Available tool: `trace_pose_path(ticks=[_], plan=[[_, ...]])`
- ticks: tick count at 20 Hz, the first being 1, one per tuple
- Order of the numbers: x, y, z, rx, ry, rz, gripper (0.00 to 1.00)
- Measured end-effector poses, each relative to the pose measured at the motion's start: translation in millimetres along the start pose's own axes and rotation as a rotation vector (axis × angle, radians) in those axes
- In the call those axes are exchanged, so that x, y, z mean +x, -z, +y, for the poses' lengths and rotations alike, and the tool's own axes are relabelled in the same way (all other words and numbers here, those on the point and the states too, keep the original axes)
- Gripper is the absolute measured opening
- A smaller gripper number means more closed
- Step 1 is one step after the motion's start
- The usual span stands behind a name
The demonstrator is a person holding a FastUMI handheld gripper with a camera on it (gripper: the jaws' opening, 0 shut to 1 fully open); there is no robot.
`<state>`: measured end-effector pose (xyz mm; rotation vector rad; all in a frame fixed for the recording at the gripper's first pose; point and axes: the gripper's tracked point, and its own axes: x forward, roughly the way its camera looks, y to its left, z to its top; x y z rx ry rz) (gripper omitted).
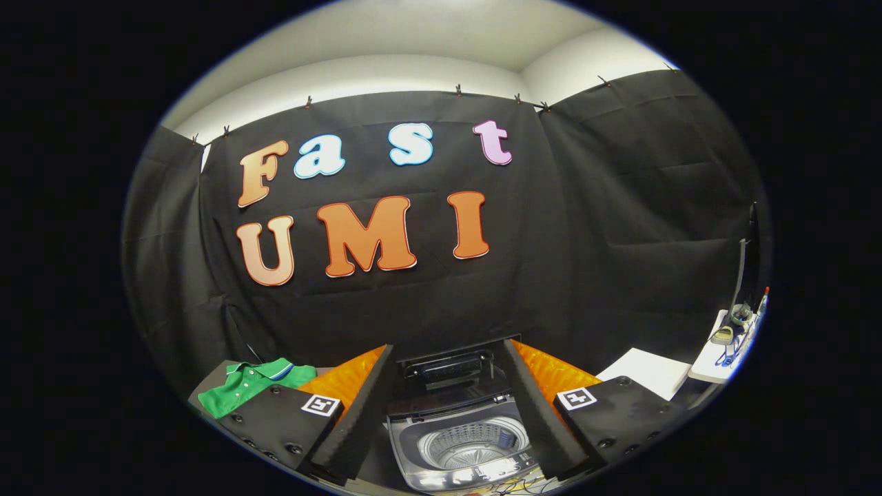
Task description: Put the clothes into the washing machine and then close the washing machine lid.
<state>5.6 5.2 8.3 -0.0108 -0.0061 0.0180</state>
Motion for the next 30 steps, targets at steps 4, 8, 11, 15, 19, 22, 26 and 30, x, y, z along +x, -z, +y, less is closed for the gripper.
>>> trace_pose_path(ticks=[4,8,11,15,19,22,26,30], plan=[[1.8,1.3,-0.1,-0.002,0.002,0.002,0.99],[4.2,1.8,0.9,0.000,0.008,0.004,0.98],[7.1,-0.5,5.7,-0.005,0.005,0.001,0.98],[13.4,-1.9,23.8,-0.013,-0.017,0.002,0.98],[16.3,5.9,64.4,-0.017,-0.081,0.023,0.99],[17.6,17.3,102.7,-0.043,-0.144,0.045,0.99],[10.3,34.3,164.7,-0.065,-0.253,0.076,0.98],[4.5,54.9,227.8,-0.106,-0.367,0.116,0.99]])
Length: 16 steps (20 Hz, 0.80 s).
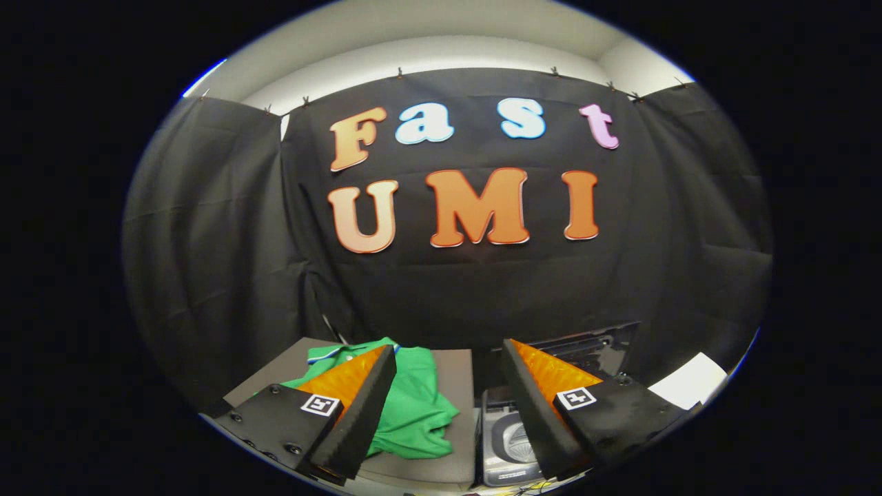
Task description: Put the clothes into the washing machine and then close the washing machine lid.
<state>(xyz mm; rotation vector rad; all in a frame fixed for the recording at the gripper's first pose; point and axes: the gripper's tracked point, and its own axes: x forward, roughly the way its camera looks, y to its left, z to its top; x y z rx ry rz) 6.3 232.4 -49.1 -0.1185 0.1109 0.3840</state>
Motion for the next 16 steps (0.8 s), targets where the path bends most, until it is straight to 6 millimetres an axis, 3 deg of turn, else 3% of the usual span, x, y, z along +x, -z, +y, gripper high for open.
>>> trace_pose_path(ticks=[5,8,11,16], plan=[[14.4,25.3,73.0,-0.024,-0.130,0.065,0.99],[20.3,39.2,102.5,-0.019,-0.189,0.102,0.99],[28.3,53.7,119.7,-0.009,-0.220,0.141,0.99],[43.8,85.0,129.7,-0.036,-0.227,0.200,0.98]])
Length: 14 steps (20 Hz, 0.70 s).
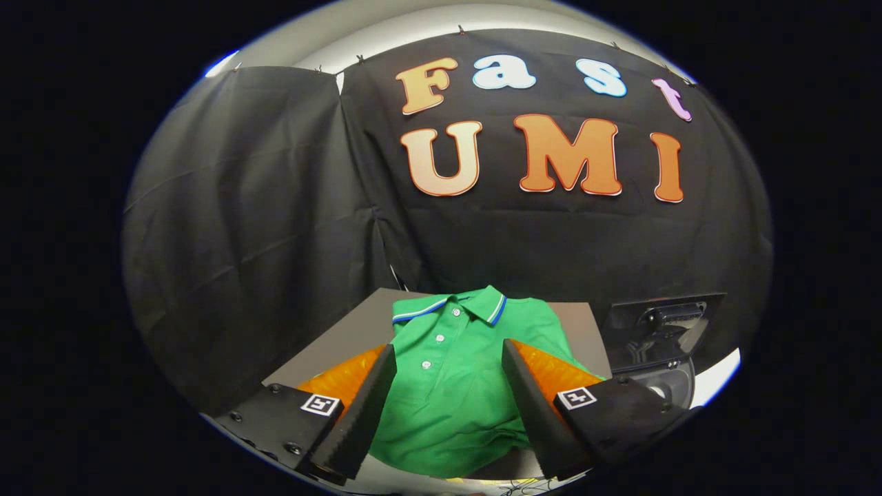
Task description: Put the clothes into the washing machine and then close the washing machine lid.
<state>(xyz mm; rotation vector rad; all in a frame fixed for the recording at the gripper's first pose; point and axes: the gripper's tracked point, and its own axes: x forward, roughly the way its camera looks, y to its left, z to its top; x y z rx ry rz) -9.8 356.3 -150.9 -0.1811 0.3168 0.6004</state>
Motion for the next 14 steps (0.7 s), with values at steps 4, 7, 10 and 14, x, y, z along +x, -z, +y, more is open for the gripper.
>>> trace_pose_path(ticks=[4,7,10,14], plan=[[13.6,17.7,1.2,-0.055,0.022,0.045,0.99],[21.7,30.6,1.5,-0.111,0.037,0.069,0.99],[28.2,41.7,-0.1,-0.134,0.050,0.097,0.99],[33.1,49.1,-0.4,-0.162,0.056,0.120,0.99]])
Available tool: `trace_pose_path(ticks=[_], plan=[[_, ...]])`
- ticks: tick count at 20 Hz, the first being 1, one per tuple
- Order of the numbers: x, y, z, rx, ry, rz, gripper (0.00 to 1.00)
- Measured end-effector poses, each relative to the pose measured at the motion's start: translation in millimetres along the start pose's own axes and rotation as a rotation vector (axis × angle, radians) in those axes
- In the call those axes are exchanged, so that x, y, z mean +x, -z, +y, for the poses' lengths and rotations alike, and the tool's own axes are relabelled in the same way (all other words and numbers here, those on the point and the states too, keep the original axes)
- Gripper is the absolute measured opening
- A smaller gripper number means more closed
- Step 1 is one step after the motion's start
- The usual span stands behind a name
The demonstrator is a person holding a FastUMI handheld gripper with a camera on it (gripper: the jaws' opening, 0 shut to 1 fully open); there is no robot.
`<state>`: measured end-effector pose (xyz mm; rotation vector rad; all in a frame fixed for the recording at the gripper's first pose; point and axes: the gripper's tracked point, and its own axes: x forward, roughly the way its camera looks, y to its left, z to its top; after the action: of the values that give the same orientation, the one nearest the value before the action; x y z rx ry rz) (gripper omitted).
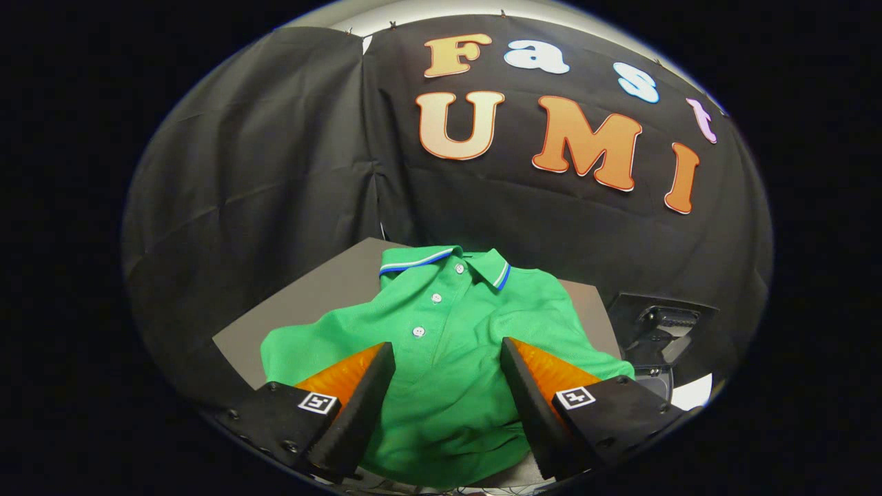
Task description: Put the clothes into the washing machine and then close the washing machine lid.
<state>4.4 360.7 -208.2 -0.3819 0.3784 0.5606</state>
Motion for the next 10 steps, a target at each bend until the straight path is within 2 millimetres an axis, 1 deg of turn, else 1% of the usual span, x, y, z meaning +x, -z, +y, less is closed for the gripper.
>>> trace_pose_path(ticks=[4,8,9,10], plan=[[3.2,3.7,0.9,0.009,-0.006,-0.029,0.99],[2.7,6.9,0.4,0.049,-0.036,-0.056,0.86],[3.6,7.2,-1.0,0.045,-0.033,-0.050,0.86],[2.8,6.8,-1.5,0.043,-0.034,-0.045,0.82]])
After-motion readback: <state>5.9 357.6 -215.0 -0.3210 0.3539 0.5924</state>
